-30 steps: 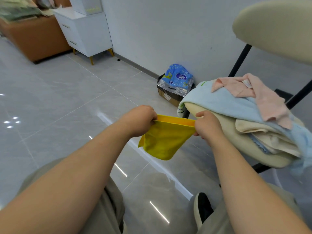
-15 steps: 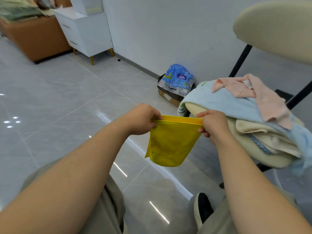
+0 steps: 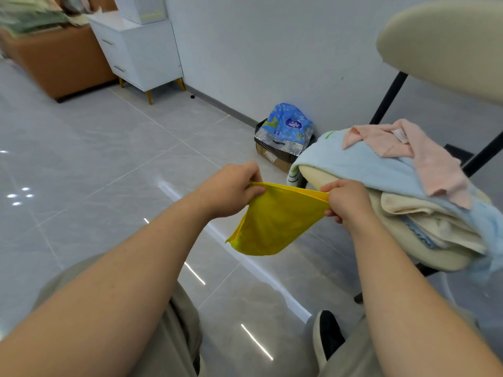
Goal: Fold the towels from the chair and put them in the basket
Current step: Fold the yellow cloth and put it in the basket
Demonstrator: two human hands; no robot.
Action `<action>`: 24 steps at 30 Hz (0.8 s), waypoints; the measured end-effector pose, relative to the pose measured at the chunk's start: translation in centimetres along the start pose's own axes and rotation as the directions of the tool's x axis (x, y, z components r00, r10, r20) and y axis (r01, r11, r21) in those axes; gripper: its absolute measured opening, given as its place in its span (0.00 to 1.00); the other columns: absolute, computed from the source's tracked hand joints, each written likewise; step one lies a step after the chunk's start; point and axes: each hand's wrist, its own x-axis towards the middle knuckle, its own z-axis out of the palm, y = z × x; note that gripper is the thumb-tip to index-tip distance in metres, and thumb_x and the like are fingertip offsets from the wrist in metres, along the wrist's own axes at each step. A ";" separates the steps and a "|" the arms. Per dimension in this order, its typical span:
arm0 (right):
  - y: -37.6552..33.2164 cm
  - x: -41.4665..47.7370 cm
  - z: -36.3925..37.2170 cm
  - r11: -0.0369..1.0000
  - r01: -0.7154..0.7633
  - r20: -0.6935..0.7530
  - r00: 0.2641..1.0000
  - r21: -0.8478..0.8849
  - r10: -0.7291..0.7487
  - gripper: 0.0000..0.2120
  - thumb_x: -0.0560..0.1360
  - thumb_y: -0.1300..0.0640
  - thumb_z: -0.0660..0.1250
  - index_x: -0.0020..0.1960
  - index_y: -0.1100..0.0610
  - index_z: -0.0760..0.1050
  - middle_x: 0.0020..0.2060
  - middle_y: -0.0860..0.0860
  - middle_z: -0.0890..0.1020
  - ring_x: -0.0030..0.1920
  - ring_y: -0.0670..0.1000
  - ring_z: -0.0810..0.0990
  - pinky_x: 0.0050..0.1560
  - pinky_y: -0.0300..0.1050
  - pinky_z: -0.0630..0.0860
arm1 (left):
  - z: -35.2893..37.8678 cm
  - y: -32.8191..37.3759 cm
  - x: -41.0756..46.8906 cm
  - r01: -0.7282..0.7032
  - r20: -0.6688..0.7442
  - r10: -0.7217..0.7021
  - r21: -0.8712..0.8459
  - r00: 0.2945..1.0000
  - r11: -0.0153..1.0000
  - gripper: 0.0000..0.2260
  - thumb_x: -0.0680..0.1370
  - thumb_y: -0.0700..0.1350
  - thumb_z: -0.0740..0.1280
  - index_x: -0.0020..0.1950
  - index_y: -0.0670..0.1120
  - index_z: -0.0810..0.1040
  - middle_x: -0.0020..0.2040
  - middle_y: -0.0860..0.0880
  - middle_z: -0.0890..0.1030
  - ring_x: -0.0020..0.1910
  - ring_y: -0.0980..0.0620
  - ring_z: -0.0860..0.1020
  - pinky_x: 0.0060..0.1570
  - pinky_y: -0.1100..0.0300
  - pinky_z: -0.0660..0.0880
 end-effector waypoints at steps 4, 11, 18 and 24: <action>-0.1 0.0 0.0 0.999 -0.011 -0.004 1.000 0.030 0.011 0.19 0.76 0.67 0.51 0.45 0.52 0.79 0.41 0.55 0.77 0.28 0.53 0.77 0.28 0.41 0.66 | 0.2 -0.6 0.1 0.047 0.002 -0.047 0.012 0.999 0.999 0.09 0.79 0.49 0.69 0.56 0.52 0.71 0.47 0.49 0.81 0.46 0.48 0.80 0.48 0.49 0.78; -0.6 -0.3 0.0 0.971 -0.118 0.093 0.991 0.209 0.100 0.22 0.77 0.67 0.49 0.47 0.54 0.81 0.43 0.56 0.77 0.26 0.50 0.72 0.26 0.38 0.67 | -0.3 -0.3 0.2 0.147 -0.010 -0.147 -0.052 0.989 0.988 0.04 0.79 0.43 0.69 0.50 0.48 0.83 0.35 0.50 0.84 0.34 0.55 0.84 0.42 0.60 0.79; -0.3 -0.3 0.3 0.962 -0.136 0.224 0.971 0.235 0.082 0.18 0.80 0.66 0.51 0.44 0.55 0.79 0.38 0.59 0.78 0.32 0.53 0.76 0.33 0.46 0.76 | 0.4 -0.1 0.3 0.310 0.040 -0.339 -0.518 0.940 0.797 0.04 0.79 0.35 0.67 0.47 0.43 0.78 0.44 0.39 0.85 0.41 0.46 0.86 0.48 0.48 0.83; -0.1 0.7 0.3 0.959 -0.115 0.165 0.984 0.259 0.074 0.18 0.81 0.66 0.51 0.44 0.55 0.78 0.46 0.61 0.79 0.33 0.54 0.77 0.32 0.46 0.76 | 0.4 -0.2 0.3 0.242 0.017 -0.254 -0.367 0.967 0.898 0.09 0.78 0.52 0.70 0.49 0.46 0.83 0.37 0.48 0.86 0.38 0.53 0.85 0.49 0.53 0.83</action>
